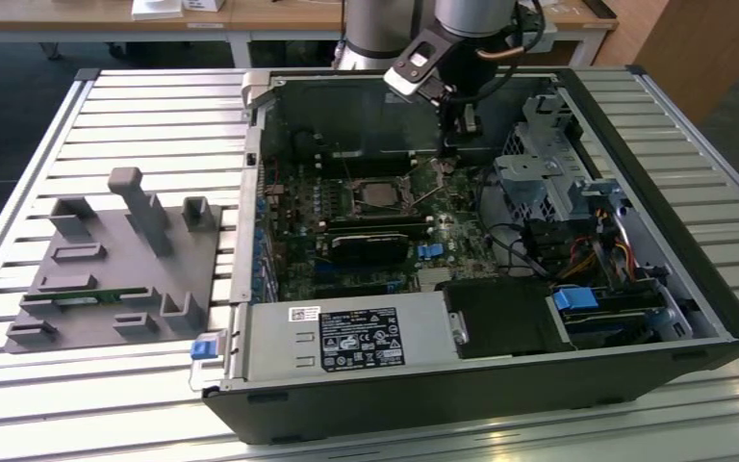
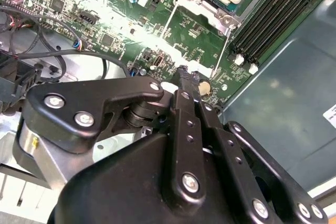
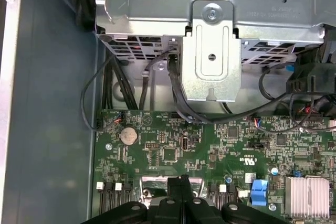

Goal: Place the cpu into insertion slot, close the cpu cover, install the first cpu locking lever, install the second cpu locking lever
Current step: 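Close the cpu cover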

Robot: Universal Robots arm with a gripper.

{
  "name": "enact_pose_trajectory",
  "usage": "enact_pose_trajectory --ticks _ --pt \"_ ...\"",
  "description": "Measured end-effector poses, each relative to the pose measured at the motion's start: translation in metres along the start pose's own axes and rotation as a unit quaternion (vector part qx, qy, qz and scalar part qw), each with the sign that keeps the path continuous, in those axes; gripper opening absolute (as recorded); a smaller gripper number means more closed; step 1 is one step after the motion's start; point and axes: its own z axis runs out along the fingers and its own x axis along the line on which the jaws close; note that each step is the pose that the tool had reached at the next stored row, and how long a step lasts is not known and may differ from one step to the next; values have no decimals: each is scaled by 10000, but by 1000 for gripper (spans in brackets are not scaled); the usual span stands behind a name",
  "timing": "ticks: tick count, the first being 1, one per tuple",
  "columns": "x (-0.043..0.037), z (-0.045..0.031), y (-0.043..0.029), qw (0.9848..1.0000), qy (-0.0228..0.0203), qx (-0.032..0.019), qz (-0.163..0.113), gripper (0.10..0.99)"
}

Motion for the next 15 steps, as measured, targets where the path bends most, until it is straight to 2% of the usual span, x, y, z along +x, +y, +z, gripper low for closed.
enact_pose_trajectory --ticks 7,15 --pt "23 16 13 10000 -2 2 38 106" --pt "25 38 70 10000 -2 21 41 106"
